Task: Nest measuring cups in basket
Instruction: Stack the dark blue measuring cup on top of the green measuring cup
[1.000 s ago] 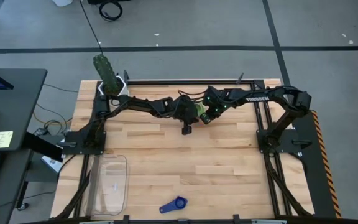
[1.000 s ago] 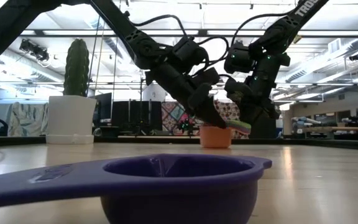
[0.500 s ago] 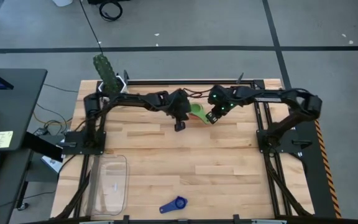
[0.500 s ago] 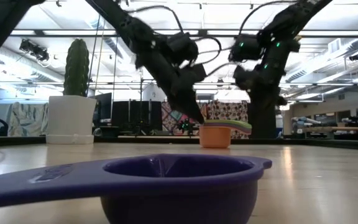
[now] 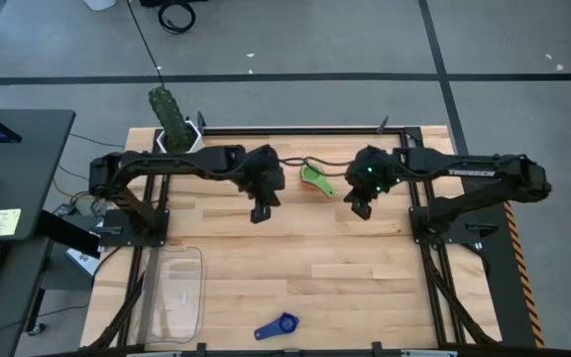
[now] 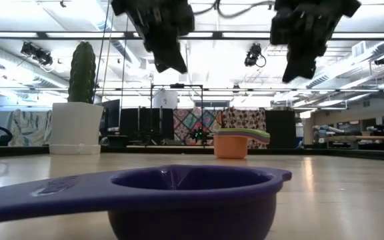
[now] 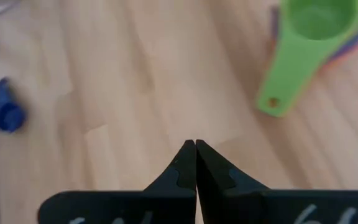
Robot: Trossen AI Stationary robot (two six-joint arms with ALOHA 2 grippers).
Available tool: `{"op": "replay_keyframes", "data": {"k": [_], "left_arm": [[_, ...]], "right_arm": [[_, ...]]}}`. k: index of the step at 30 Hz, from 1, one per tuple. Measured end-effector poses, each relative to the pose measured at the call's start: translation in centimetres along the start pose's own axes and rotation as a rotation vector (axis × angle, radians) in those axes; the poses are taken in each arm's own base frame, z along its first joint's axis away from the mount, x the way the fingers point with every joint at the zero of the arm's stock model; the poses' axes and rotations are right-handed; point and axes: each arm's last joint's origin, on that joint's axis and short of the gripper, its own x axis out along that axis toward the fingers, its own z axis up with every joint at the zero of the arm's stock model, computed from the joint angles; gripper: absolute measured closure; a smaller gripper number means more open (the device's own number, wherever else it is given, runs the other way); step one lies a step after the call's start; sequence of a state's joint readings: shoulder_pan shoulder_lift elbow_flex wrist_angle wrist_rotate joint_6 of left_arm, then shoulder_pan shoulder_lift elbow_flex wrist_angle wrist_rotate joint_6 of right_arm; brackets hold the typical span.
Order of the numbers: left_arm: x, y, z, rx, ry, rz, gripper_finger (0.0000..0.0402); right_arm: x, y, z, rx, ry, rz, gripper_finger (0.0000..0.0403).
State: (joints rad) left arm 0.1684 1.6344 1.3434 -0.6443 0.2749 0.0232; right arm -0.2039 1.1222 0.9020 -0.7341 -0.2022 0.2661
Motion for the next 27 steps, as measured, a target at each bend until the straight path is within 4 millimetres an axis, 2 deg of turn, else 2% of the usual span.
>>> {"op": "replay_keyframes", "data": {"k": [7,12,17,23,27], "left_arm": [[-0.3,-2.5,-0.1,-0.089,0.014,-0.047,0.0395],[0.2,-4.4,-0.5,-0.009,0.057,-0.171,0.0377],[0.6,-6.4,-0.6,-0.003,0.061,-0.216,0.0335],[0.8,-8.3,-0.8,-0.174,0.088,-0.198,0.0286],[1.0,-10.1,-1.2,-0.315,0.122,-0.202,0.0267]], "right_arm": [[0.1,3.0,-1.1,-0.042,0.04,0.087,0.0399],[0.2,4.4,-1.8,-0.098,0.07,0.137,0.0398],[0.3,4.8,-2.0,-0.131,0.076,0.146,0.0398],[0.3,4.8,-2.1,-0.22,0.07,0.128,0.0398],[0.1,4.7,-2.1,-0.276,0.053,0.103,0.0398]]}}
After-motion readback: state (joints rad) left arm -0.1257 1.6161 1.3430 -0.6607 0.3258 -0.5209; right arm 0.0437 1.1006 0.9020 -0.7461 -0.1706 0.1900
